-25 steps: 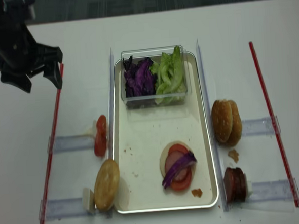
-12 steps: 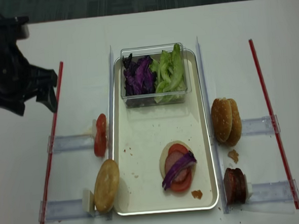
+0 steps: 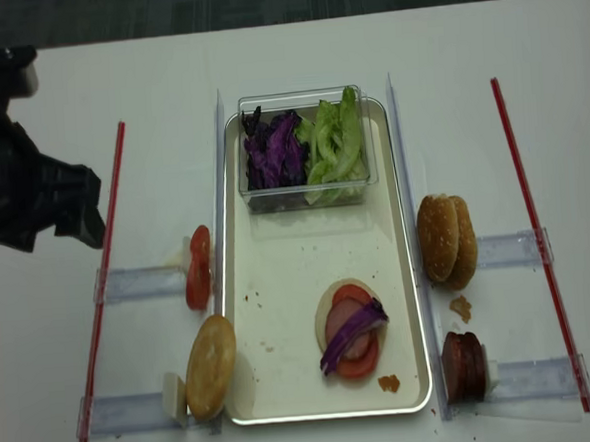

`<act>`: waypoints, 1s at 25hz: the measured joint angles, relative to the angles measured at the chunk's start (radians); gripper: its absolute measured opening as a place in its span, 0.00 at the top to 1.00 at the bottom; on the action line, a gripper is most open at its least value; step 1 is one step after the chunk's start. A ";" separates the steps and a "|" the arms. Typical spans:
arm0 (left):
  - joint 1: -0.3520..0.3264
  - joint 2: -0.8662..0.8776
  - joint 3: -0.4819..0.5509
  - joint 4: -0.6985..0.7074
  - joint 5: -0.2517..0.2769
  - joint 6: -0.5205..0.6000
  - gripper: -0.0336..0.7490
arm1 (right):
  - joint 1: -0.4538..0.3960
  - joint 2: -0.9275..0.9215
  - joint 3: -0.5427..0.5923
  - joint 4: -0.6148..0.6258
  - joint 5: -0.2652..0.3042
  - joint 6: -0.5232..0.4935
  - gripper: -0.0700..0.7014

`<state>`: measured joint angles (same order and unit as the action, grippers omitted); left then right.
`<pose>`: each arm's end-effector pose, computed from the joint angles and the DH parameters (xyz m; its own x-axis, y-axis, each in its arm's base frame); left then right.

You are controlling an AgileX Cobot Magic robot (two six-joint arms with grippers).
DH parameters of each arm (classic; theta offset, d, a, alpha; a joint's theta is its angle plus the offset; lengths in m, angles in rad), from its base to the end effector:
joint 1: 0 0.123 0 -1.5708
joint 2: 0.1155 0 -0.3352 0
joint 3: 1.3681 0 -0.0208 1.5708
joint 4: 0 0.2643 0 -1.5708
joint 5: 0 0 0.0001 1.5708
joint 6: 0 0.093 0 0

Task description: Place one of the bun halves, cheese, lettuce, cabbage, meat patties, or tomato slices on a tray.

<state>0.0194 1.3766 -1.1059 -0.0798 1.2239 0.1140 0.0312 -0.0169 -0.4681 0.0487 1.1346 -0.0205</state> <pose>0.2525 -0.0021 0.3379 -0.9832 0.0674 -0.1695 0.0785 0.9951 -0.0595 -0.0442 0.0027 0.2670 -0.5326 -0.0165 -0.8462 -0.0684 0.9974 0.0236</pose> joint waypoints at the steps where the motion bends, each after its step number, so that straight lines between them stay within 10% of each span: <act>1: 0.000 -0.021 0.012 -0.007 0.000 0.009 0.24 | 0.000 0.000 0.000 0.000 0.000 0.000 0.27; 25: 0.000 -0.465 0.315 -0.027 0.012 0.033 0.24 | 0.000 0.000 0.000 0.000 0.000 -0.003 0.27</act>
<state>0.0194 0.9114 -0.7904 -0.1071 1.2364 0.1474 0.0312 -0.0169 -0.4681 0.0487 1.1346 -0.0231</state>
